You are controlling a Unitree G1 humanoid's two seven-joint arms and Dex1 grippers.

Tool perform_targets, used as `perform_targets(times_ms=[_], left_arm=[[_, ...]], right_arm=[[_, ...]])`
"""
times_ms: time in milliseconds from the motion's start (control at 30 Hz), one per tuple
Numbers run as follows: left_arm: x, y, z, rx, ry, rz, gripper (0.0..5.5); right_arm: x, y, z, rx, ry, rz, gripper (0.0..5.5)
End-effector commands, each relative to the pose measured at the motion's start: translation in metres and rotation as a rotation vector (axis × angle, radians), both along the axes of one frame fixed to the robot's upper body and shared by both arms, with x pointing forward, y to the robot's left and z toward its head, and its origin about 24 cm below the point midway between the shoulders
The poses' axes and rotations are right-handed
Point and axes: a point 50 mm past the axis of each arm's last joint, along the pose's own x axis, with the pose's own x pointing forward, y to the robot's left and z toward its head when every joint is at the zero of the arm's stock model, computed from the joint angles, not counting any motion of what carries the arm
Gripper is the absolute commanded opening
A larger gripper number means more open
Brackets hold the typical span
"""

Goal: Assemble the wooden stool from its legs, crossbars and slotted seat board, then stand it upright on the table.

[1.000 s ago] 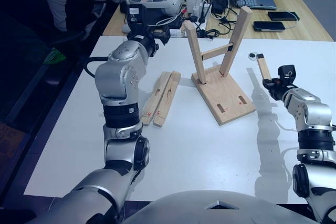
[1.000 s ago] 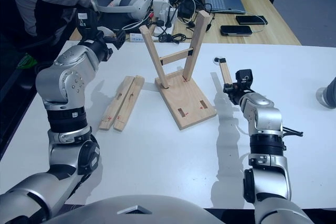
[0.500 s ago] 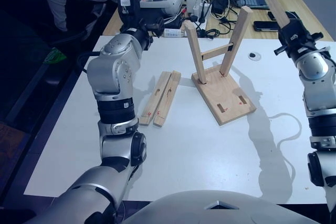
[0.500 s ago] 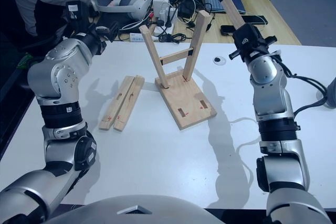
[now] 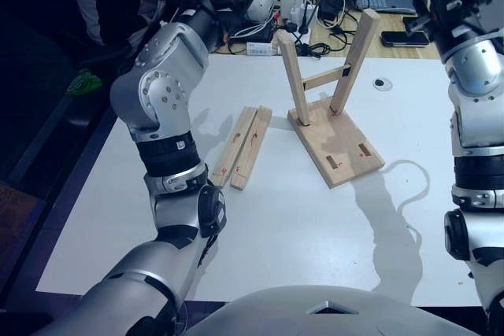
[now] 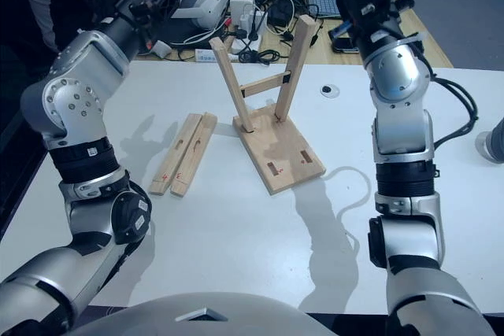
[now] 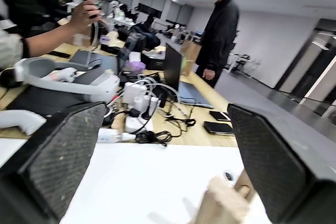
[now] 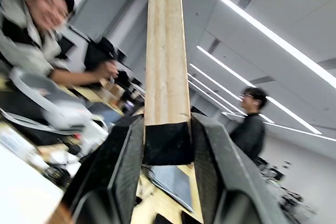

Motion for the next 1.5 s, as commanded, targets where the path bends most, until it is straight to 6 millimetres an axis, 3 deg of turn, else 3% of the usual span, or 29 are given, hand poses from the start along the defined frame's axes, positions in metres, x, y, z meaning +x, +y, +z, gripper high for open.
perform_targets(times_ms=[33,267,400,533,867,1033,1233,1500], left_arm=[[-0.007,-0.015,0.025,-0.087,-0.1,-0.125,4.29],[-0.012,-0.047,0.042,-0.206,-0.138,-0.379,4.29],[-0.014,-0.052,0.05,-0.207,-0.152,-0.508,4.29],[-0.016,-0.055,0.061,-0.218,-0.179,-0.603,4.29],[-0.022,-0.057,0.045,-0.114,-0.145,-0.634,4.29],[-0.02,-0.05,0.046,-0.095,-0.158,-0.601,4.29],[-0.019,-0.049,0.045,-0.111,-0.145,-0.594,4.29],[-0.026,-0.051,0.037,-0.086,-0.094,-0.7,3.18]], right_arm=[[-0.002,0.018,0.011,0.081,0.017,0.131,1.28],[-0.011,0.059,0.013,0.229,0.126,0.427,1.28],[-0.019,0.07,0.017,0.27,0.168,0.548,1.28],[-0.027,0.071,0.015,0.269,0.212,0.62,1.28],[-0.045,0.065,0.016,0.164,0.257,0.701,1.28],[-0.049,0.053,0.017,0.105,0.278,0.687,1.28],[-0.048,0.051,0.015,0.092,0.273,0.665,1.28],[-0.049,0.055,0.016,0.046,0.262,0.694,1.28]])
